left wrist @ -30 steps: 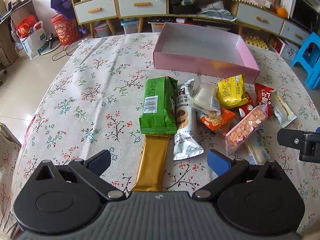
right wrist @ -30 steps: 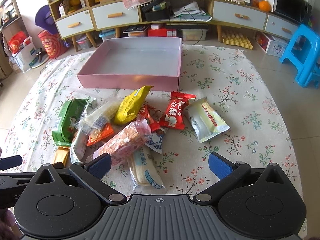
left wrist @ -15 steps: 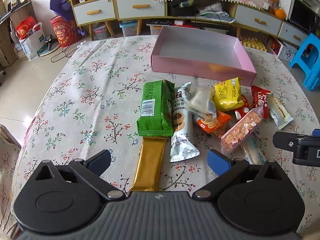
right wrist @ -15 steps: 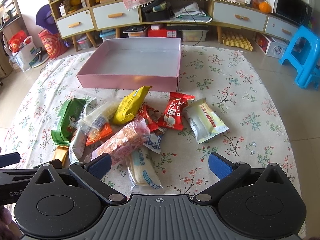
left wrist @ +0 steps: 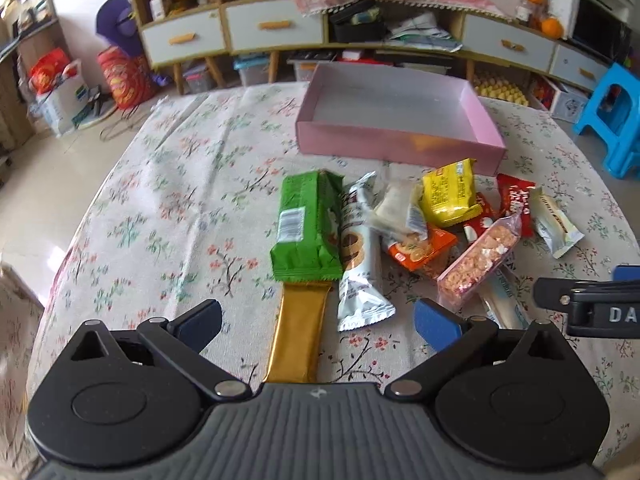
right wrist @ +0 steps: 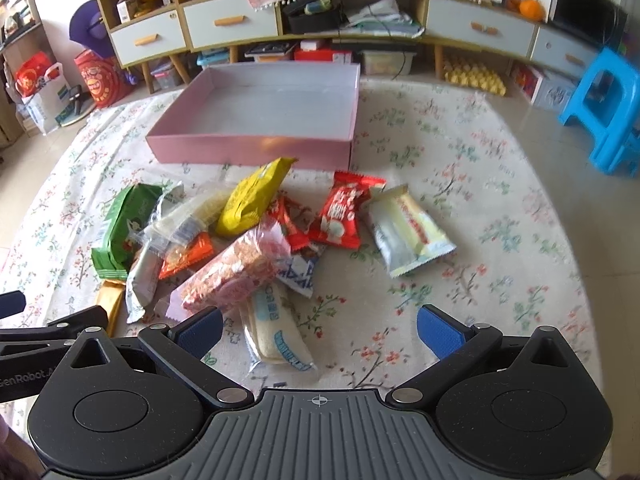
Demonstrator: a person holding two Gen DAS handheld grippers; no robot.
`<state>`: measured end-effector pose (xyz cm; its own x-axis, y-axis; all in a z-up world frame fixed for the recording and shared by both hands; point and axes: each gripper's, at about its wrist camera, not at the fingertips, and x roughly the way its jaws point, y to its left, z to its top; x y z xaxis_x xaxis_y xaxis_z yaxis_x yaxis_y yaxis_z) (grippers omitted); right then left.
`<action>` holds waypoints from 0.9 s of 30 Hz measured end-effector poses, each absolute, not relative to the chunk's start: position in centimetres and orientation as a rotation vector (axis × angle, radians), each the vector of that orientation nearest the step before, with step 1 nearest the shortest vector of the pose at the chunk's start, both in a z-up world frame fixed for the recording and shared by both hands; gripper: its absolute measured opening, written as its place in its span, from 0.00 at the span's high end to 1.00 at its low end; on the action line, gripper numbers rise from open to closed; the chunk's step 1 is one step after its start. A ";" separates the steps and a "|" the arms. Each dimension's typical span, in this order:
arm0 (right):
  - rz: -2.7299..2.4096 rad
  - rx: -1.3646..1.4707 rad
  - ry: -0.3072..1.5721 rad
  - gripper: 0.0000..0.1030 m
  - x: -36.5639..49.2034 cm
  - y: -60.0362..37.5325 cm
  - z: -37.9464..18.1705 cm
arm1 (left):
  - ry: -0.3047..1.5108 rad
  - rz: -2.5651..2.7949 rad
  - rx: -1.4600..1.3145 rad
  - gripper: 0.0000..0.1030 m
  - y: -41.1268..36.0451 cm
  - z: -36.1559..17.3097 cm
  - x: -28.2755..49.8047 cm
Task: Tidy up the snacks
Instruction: 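Grasp the green biscuit pack with the left tool while the right tool grasps the yellow pack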
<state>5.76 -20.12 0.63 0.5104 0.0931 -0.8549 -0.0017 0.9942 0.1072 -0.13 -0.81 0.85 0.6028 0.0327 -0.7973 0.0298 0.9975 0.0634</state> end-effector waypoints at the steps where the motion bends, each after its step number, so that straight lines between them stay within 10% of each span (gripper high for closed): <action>1: 0.061 0.103 1.040 0.00 5.8 -20.2 0.4 | 0.908 -0.009 0.084 0.00 -0.9 1.0 -0.2; 22: 0.256 0.396 1.090 0.01 13.4 -21.8 1.0 | 1.020 -0.139 -0.168 0.14 5.5 -0.4 6.7; 27: 0.304 0.539 1.120 0.21 15.6 -22.2 -0.7 | 1.006 -0.168 -0.259 0.24 6.8 -0.9 8.2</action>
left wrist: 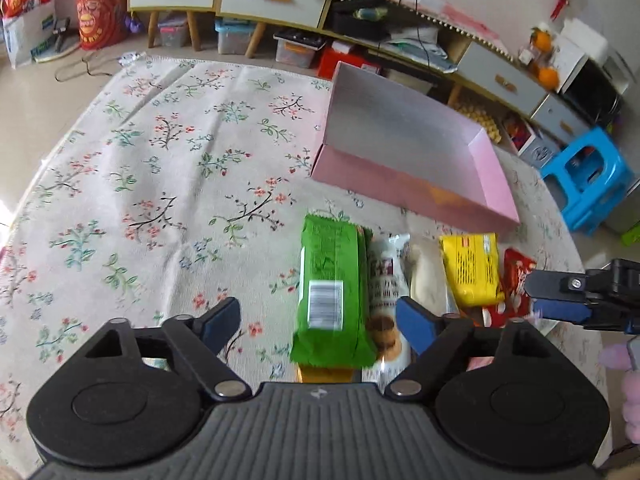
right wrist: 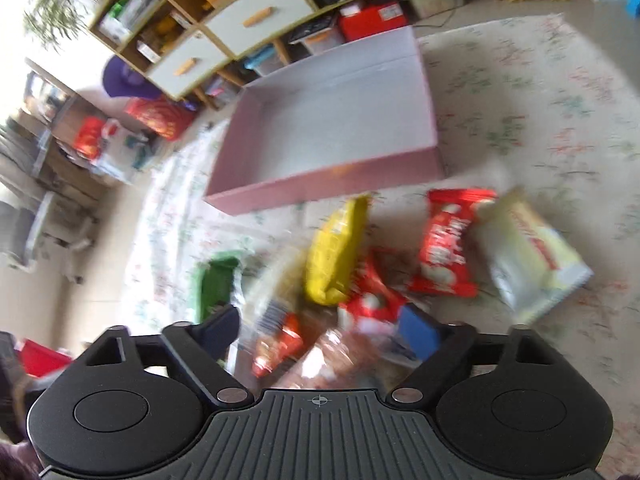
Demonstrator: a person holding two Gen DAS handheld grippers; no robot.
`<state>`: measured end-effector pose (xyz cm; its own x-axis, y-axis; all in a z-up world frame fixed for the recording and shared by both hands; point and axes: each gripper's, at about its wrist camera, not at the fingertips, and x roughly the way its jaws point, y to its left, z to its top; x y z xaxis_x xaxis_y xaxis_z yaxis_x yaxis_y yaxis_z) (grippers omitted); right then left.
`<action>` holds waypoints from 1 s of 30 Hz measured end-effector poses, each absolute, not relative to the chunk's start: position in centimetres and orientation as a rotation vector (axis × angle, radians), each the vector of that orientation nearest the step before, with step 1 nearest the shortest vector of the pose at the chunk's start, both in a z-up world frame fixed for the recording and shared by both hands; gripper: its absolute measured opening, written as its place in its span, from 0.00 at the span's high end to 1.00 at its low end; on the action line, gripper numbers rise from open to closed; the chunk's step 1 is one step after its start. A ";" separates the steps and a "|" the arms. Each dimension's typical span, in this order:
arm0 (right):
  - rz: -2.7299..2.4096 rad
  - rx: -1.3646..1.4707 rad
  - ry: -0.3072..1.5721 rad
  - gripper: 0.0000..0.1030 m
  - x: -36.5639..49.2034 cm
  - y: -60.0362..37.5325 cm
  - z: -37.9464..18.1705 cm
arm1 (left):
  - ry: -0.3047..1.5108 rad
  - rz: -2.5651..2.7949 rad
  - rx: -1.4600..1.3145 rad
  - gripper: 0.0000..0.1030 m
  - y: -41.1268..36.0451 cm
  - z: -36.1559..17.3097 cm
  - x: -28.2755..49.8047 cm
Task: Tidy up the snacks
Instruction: 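Grasp the green biscuit pack with the left tool while the right tool grasps the yellow pack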
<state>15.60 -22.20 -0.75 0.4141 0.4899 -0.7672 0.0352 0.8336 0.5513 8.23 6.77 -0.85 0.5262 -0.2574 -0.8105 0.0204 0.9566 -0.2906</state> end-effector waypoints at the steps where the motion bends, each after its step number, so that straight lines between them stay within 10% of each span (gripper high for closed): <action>1: 0.299 0.539 1.113 0.22 16.0 -22.1 -0.8 | 1.011 -0.174 -0.279 0.28 6.9 -1.0 8.5; 14: 0.232 0.631 1.129 0.64 19.3 -21.9 -3.8 | 1.068 -0.193 -0.360 0.48 6.8 -2.7 10.6; 30: 0.210 0.629 1.085 0.59 20.2 -21.9 -5.5 | 1.092 -0.152 -0.319 0.59 5.8 -3.3 10.7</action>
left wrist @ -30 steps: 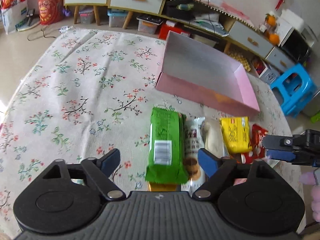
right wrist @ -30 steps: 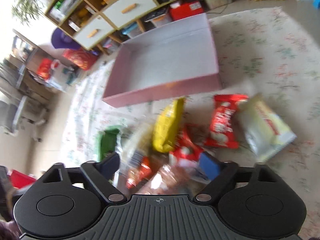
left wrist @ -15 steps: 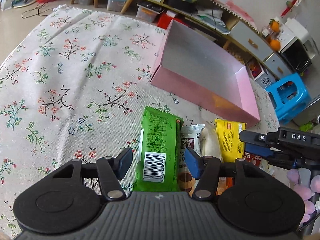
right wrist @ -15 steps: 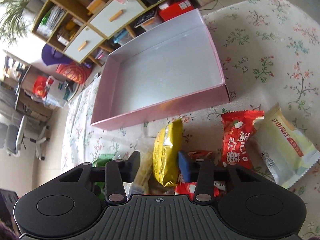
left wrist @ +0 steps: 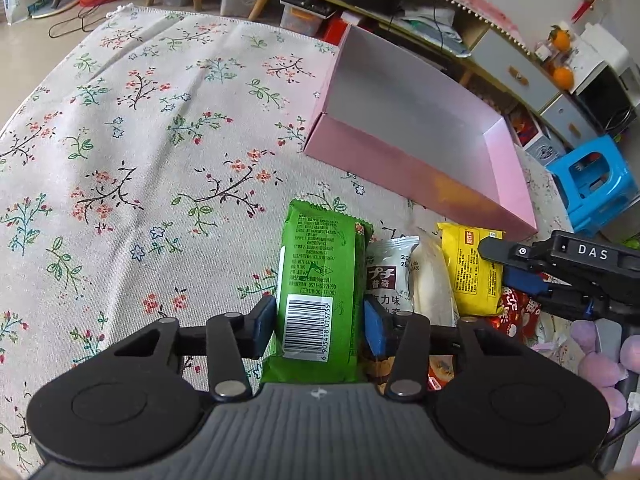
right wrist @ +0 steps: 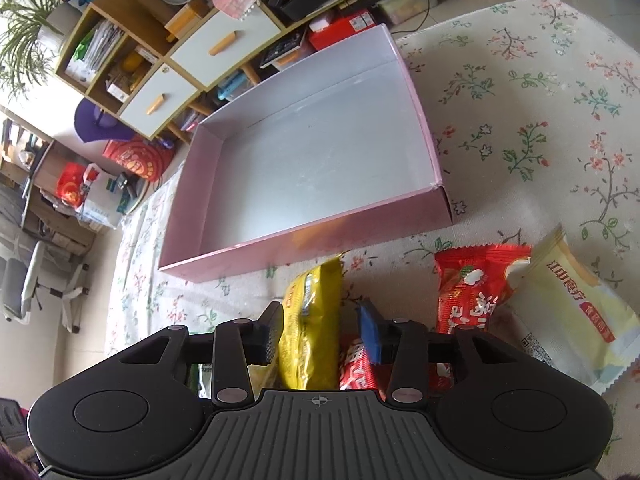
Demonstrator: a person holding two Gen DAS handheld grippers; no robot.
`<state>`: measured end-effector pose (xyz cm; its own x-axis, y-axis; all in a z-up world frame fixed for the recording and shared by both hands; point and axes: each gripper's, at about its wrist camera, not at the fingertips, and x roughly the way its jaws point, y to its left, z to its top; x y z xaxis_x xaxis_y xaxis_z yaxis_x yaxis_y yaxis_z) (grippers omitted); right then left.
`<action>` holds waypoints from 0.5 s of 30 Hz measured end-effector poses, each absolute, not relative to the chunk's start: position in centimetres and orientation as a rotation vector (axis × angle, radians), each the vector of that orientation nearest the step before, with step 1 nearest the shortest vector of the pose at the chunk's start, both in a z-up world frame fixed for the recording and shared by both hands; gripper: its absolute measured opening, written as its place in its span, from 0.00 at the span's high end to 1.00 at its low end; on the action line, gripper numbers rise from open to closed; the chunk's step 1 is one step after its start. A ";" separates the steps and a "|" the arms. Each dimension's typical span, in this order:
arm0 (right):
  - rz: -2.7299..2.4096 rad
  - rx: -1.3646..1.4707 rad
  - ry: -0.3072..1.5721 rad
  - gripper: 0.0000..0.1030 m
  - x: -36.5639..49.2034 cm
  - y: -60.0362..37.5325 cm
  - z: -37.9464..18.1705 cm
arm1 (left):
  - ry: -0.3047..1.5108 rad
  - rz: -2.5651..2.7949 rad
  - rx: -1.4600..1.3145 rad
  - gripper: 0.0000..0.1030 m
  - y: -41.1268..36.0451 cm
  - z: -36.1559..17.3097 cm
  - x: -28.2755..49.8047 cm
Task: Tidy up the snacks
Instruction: 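Grasp the green biscuit pack with the left tool while the right tool grasps the yellow pack, then carry both packs into the pink box and open both tools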
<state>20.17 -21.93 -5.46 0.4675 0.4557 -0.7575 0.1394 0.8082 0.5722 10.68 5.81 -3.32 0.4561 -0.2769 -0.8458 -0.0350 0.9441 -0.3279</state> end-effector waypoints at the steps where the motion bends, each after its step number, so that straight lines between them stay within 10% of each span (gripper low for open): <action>1: 0.215 0.634 1.082 0.61 20.2 -21.9 -5.6 | 1.091 -0.150 -0.319 0.59 5.8 -3.3 10.7; 15: 0.262 0.704 1.000 0.82 19.8 -22.5 -3.1 | 1.015 -0.112 -0.329 0.60 6.6 -1.1 10.2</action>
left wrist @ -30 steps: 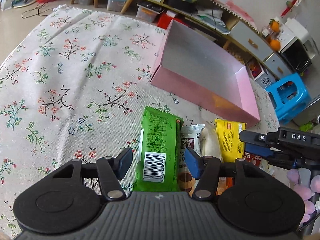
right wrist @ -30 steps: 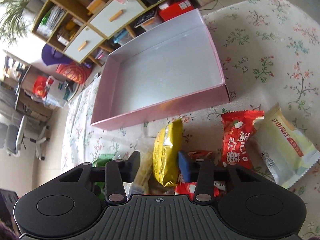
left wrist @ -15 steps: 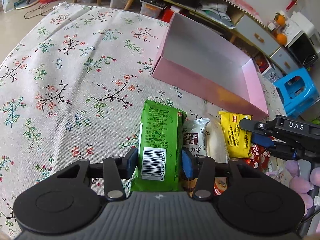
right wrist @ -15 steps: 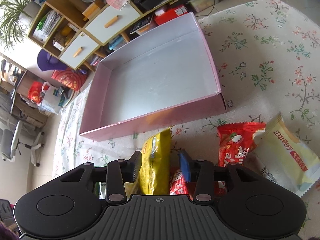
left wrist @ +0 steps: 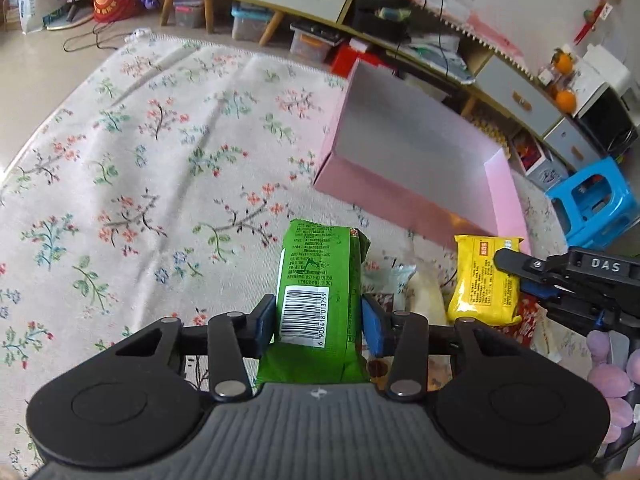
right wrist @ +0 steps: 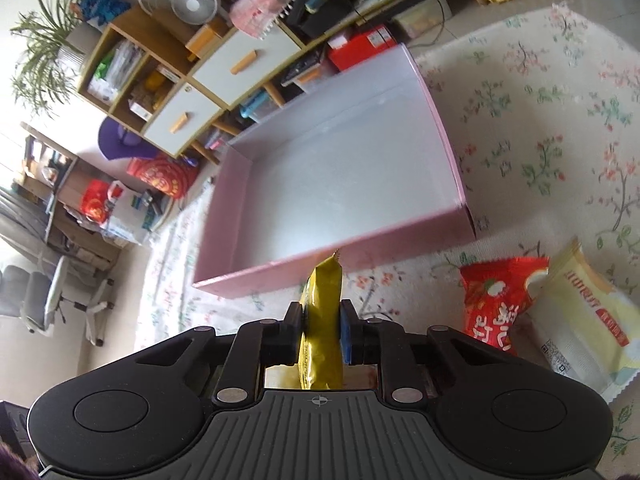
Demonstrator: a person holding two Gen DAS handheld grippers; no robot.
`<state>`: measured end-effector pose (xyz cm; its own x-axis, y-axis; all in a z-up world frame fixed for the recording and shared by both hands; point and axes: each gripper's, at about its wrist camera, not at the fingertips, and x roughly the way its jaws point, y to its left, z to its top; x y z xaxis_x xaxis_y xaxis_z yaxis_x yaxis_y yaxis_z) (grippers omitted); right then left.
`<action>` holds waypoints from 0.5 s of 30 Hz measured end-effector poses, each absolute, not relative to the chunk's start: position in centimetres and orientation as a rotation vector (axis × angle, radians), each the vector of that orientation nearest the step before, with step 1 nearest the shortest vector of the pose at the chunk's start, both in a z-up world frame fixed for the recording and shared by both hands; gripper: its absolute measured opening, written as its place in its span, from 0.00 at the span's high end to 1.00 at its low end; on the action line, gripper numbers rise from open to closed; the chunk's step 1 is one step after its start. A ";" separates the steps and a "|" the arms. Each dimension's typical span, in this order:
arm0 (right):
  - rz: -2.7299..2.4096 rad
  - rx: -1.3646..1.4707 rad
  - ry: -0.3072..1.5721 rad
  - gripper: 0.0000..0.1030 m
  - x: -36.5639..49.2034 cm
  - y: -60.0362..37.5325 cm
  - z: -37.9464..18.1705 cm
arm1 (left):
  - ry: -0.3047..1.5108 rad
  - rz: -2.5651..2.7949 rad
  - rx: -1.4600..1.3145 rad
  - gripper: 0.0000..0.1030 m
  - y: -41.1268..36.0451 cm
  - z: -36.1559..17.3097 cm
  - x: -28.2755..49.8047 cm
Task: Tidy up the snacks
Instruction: 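Carry both packs into the pink box and open both tools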
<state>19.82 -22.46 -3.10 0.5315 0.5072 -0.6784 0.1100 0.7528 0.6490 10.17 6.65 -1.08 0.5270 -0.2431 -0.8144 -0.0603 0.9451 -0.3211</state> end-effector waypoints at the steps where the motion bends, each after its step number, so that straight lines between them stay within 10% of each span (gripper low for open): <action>1: 0.273 0.733 0.989 0.82 19.8 -22.8 -2.8 | 1.004 -0.107 -0.338 0.60 6.7 -0.8 10.2; 15: 0.181 0.986 0.805 0.82 22.1 -27.8 -2.9 | 0.864 -0.191 -0.262 0.60 3.7 1.4 17.0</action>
<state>22.09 -27.82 -2.89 0.7041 0.4801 -0.5231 0.2103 0.5627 0.7995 17.04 3.71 1.45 0.6352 -0.2708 -0.7233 0.0596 0.9509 -0.3037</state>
